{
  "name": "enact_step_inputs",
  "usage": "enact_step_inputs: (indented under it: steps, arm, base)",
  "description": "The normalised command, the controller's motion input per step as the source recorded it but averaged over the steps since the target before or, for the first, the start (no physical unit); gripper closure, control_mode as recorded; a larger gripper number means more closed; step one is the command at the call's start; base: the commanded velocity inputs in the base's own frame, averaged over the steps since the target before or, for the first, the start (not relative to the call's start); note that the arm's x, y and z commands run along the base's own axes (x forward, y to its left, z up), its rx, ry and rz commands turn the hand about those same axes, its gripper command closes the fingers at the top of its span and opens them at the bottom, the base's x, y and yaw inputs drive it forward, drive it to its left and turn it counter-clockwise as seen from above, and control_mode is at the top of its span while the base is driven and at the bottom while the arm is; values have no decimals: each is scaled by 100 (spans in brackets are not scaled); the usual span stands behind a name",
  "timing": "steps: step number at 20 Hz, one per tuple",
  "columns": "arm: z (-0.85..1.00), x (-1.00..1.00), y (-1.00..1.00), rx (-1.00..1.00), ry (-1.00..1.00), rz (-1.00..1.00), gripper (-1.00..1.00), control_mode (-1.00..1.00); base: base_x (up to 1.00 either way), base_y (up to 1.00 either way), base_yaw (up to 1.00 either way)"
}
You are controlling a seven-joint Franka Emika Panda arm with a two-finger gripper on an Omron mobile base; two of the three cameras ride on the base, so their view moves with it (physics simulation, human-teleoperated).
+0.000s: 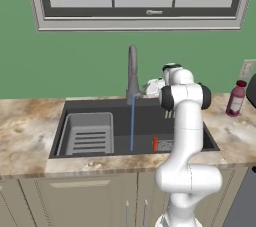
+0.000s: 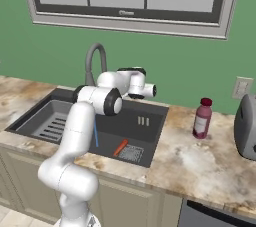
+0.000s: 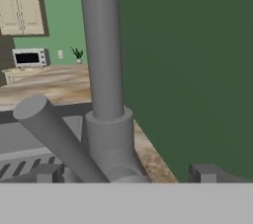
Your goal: Turn on the sink faucet. Then move the carrot from the counter to the sink. Turn off the sink. Move the vegetable from the sink to the pot next to the stove. Finally move the pot to the rear right burner.
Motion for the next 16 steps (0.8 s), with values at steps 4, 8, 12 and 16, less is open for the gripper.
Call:
enact_step_inputs:
  steps: [4, 8, 12, 16]
  arm:
    - [17, 0, 47, 0, 0, 3, -100, -100]
    - [16, 0, 51, 0, 0, 0, -100, -100]
    - [21, 0, 57, 0, 0, 0, -100, -100]
    - [15, 0, 46, 0, 0, 0, -100, -100]
  base:
    - [0, 0, 0]
    - [0, 0, 0]
    - [0, 0, 0]
    - [0, 0, 0]
